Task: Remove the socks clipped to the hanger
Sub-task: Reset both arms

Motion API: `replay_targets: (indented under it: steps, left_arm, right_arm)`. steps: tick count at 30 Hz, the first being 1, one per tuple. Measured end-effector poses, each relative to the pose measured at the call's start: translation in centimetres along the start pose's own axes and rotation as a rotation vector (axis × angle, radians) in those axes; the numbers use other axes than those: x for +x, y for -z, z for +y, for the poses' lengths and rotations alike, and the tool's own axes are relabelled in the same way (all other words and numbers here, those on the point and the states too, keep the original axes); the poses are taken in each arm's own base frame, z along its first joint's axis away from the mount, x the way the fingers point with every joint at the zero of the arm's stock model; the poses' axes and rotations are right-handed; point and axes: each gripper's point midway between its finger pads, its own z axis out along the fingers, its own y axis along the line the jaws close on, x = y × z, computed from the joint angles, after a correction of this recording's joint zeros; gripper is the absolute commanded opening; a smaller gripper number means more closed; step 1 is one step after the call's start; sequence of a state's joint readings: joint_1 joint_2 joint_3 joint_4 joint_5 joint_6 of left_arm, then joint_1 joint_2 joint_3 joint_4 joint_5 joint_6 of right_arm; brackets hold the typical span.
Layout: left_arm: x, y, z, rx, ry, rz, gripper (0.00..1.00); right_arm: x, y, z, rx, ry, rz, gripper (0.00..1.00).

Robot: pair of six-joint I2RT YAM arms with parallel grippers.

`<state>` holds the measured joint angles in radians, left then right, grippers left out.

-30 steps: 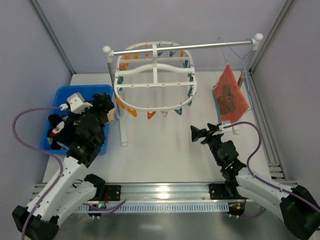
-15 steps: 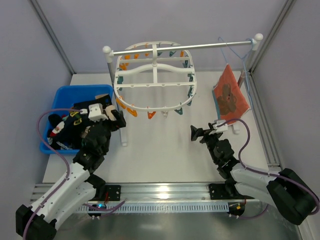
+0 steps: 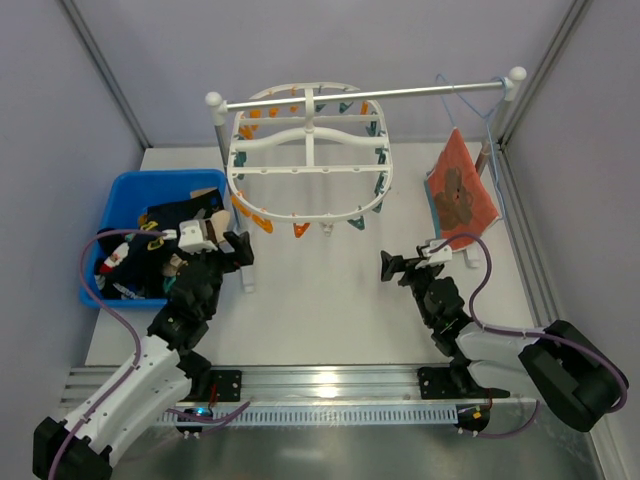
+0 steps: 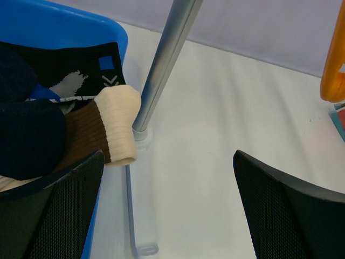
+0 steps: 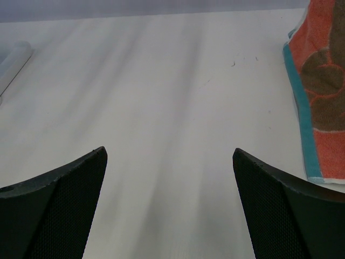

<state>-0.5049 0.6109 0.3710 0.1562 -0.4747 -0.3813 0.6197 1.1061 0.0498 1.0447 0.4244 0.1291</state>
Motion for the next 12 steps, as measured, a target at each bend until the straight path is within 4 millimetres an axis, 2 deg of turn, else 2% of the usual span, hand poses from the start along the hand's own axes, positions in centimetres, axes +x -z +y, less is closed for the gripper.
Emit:
replay_targets:
  steps: [12]
  left_arm:
    - [0.29,-0.18,-0.01,-0.004,0.003,0.009,1.0]
  right_arm:
    - [-0.23,-0.04,0.05,-0.001,-0.004,-0.009,0.98]
